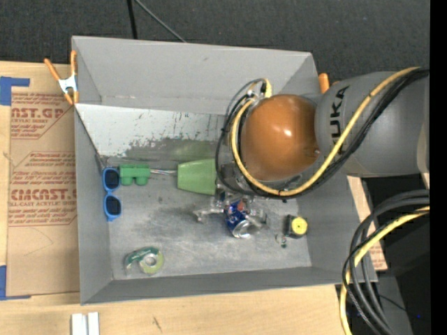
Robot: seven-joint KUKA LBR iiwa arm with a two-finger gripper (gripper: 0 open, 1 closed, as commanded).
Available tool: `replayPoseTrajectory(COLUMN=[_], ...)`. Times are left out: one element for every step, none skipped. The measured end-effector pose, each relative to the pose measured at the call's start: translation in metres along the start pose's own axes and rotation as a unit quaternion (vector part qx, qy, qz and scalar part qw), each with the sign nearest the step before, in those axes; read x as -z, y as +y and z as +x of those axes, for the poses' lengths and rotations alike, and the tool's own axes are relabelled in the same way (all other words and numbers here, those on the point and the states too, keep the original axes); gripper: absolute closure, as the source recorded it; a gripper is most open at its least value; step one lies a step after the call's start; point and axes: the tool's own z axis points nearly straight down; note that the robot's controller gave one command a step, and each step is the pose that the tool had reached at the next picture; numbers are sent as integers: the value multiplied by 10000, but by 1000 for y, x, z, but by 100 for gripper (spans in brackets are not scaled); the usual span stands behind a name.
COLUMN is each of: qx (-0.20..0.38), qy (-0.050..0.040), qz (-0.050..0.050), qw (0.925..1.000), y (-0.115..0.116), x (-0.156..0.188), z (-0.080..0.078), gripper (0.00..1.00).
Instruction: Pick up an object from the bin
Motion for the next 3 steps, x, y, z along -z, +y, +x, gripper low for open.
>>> replayPoseTrajectory(qx=[-560, -1480, -2344], qy=[-6, 27, 7], qz=[4, -38, -11], qw=[9984, 9890, 9721], y=[-16, -37, -23], x=[13, 2, -1], z=[-6, -18, -10], gripper=[0, 0, 0])
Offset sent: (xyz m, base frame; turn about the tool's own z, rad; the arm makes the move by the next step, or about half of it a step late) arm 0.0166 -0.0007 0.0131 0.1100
